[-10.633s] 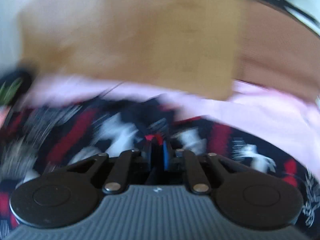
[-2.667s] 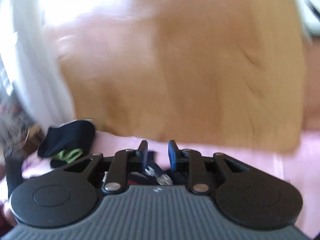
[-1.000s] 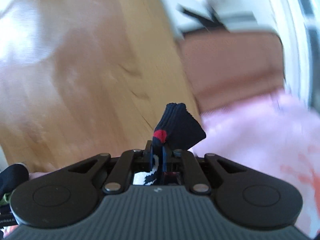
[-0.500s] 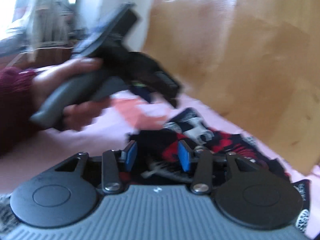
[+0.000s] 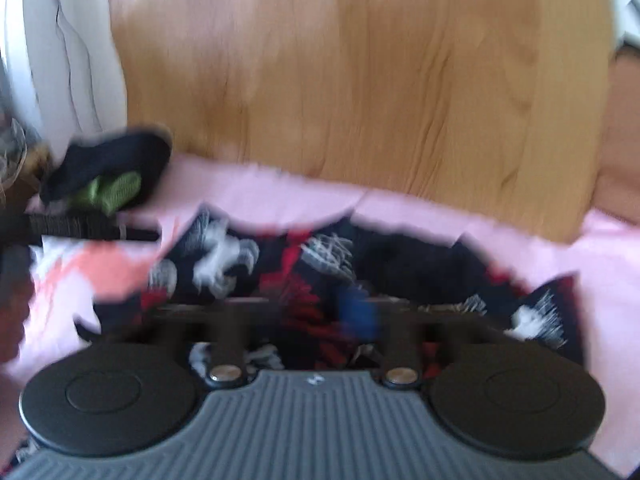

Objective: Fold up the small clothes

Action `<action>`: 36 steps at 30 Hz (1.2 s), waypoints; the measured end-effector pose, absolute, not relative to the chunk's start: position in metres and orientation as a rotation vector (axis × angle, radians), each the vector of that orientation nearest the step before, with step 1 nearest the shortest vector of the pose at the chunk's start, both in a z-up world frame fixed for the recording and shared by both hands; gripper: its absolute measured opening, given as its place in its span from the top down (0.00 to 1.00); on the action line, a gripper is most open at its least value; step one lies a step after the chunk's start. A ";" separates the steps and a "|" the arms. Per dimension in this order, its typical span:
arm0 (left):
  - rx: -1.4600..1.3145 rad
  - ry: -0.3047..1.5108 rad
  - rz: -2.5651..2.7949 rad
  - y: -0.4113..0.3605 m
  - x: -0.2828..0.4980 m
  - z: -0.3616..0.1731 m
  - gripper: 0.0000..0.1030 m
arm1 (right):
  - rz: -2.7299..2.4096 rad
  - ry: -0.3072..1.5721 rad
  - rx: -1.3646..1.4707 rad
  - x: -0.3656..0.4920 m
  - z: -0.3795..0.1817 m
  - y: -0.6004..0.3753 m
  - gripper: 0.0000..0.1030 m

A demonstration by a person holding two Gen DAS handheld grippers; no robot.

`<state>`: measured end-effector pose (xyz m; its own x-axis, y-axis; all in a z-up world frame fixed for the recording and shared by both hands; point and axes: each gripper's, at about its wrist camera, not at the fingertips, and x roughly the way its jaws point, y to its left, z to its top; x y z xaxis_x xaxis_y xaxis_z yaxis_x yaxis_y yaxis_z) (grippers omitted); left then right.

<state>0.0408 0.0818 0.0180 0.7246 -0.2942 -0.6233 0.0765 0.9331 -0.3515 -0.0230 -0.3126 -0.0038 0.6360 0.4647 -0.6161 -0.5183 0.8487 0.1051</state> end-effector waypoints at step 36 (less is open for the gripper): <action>-0.196 0.867 -0.635 0.013 0.013 0.016 0.94 | 0.171 0.668 0.454 -0.034 -0.017 -0.422 0.66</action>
